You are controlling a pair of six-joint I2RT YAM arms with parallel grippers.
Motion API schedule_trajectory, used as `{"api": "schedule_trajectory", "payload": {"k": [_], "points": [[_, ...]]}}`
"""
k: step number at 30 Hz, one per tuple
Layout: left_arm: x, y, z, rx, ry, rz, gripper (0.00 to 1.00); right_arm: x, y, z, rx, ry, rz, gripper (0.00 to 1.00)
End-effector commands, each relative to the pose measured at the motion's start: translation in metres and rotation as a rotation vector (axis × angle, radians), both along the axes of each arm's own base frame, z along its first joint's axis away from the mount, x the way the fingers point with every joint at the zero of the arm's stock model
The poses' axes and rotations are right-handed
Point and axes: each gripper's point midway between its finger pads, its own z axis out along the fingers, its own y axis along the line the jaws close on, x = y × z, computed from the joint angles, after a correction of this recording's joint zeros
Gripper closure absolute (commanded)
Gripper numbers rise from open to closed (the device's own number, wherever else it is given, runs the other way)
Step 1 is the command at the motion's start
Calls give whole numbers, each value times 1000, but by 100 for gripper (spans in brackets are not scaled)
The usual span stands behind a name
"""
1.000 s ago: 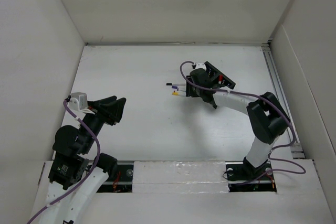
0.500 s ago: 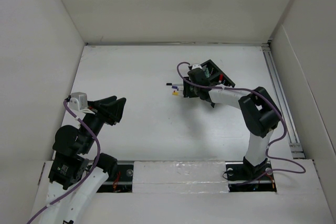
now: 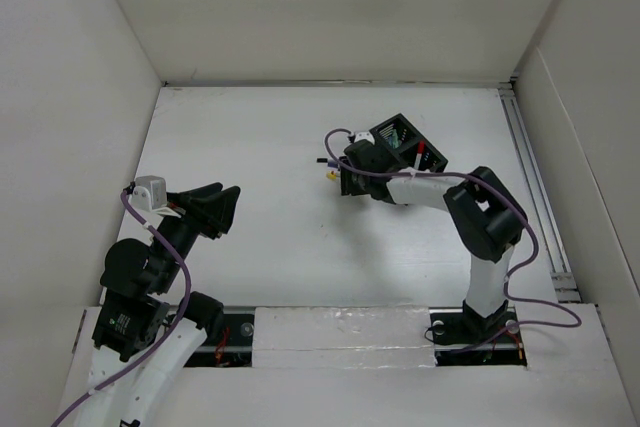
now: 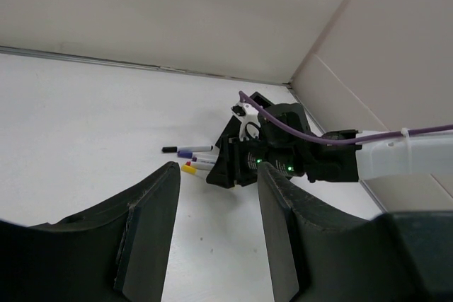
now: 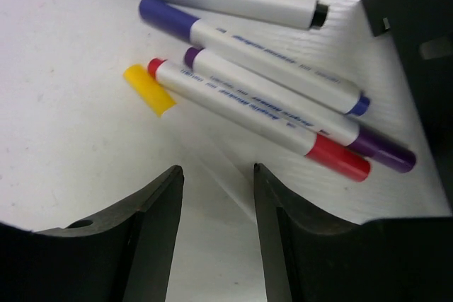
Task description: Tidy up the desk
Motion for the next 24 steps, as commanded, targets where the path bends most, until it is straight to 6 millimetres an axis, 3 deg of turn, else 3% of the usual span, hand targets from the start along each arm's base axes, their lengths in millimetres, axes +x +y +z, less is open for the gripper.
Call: {"api": "schedule_trajectory", "payload": {"k": [1,5,9,13,17,20,24], "points": [[0,-2,12,-22,-42,-12,56,-8,13,0,-9,-22,-1,50],[0,-2,12,-23,-43,-10,56,-19,24,3,-15,-30,17,52],[0,-2,11,-23,-43,-9,56,-28,36,4,-22,-28,34,63],[0,-2,12,-23,-43,-10,56,-27,42,1,-47,-23,45,62],[0,-2,12,-24,-46,-9,56,-12,49,5,-75,-41,41,54],[0,-1,12,-24,-44,-6,56,-9,53,-1,-83,-32,48,55],[0,-1,12,-23,-45,-6,56,-13,55,-11,-76,-8,58,73]]}}
